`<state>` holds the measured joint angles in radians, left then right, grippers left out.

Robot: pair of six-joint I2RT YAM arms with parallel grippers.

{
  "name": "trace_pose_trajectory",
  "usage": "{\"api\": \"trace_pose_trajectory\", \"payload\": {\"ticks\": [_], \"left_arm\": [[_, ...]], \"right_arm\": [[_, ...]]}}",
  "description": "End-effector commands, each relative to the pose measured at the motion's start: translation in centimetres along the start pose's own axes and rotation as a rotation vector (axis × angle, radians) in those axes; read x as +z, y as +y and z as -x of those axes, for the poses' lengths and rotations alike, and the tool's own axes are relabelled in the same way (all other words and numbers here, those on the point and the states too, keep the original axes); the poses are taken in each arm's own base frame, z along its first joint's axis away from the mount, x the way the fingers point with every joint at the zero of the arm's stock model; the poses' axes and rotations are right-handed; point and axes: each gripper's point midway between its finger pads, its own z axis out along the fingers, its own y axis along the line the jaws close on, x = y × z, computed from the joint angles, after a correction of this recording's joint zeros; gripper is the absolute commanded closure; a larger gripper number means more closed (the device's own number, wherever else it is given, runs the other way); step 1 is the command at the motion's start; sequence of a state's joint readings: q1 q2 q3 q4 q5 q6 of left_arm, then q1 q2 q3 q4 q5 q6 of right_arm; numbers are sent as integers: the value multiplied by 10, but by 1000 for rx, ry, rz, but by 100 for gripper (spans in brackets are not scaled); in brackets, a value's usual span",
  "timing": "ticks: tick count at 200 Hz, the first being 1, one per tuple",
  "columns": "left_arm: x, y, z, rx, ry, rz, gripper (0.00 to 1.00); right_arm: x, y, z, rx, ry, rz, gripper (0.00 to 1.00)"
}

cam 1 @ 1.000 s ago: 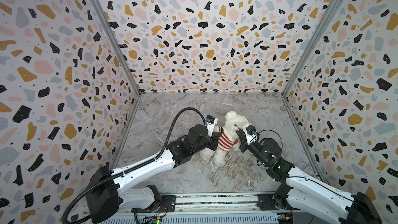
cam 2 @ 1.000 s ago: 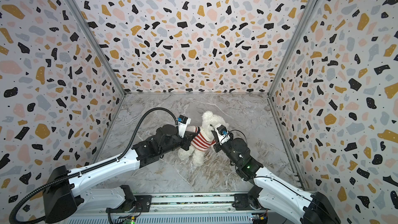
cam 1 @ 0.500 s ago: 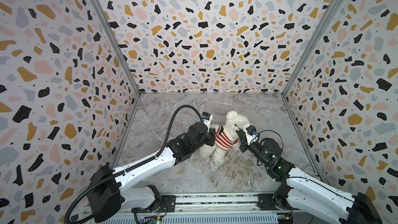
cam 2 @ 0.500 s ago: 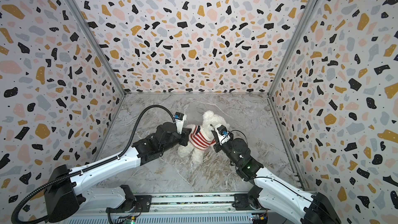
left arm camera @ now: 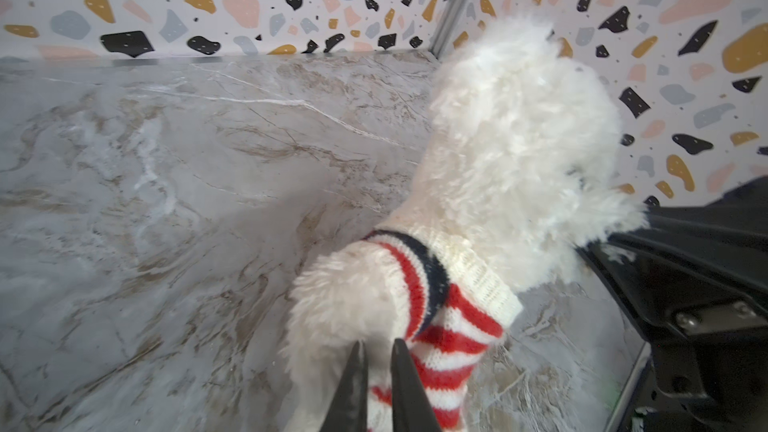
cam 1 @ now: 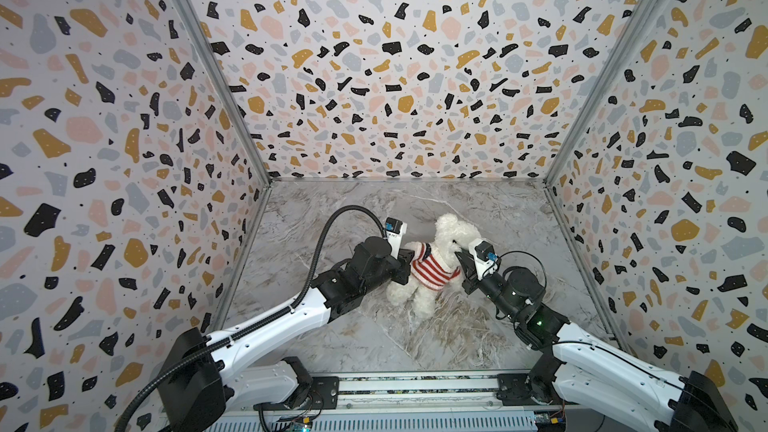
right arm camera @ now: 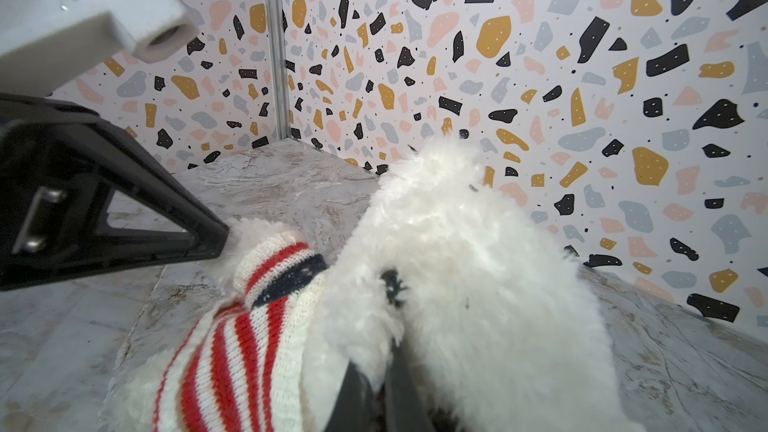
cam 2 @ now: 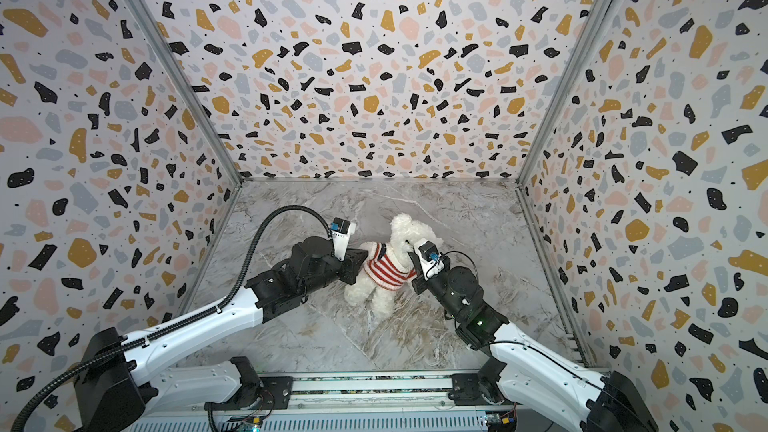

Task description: Dress the teddy bear

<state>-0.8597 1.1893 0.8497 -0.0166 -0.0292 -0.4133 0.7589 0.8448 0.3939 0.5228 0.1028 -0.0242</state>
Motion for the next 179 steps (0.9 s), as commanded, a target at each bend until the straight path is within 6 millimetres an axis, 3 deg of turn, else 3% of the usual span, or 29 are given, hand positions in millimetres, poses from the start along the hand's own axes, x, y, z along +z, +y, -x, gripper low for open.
{"api": "trace_pose_trajectory", "payload": {"ticks": [1, 23, 55, 109, 152, 179], "left_arm": [[-9, -31, 19, 58, -45, -100, 88], [-3, -28, 19, 64, -33, -71, 88], [5, 3, 17, 54, -17, 107, 89], [9, 23, 13, 37, 2, 196, 85], [13, 21, 6, 28, 16, 176, 76], [19, 18, 4, 32, 29, 156, 76]], "right_arm": [[-3, 0, 30, 23, -88, 0, 100], [-3, 2, 30, 26, -87, 4, 100], [-2, 5, 31, 25, -87, 7, 100], [-3, 5, 29, 21, -86, 3, 100], [-3, 5, 28, 25, -88, 6, 100], [-2, 6, 29, 27, -92, 12, 100]]}}
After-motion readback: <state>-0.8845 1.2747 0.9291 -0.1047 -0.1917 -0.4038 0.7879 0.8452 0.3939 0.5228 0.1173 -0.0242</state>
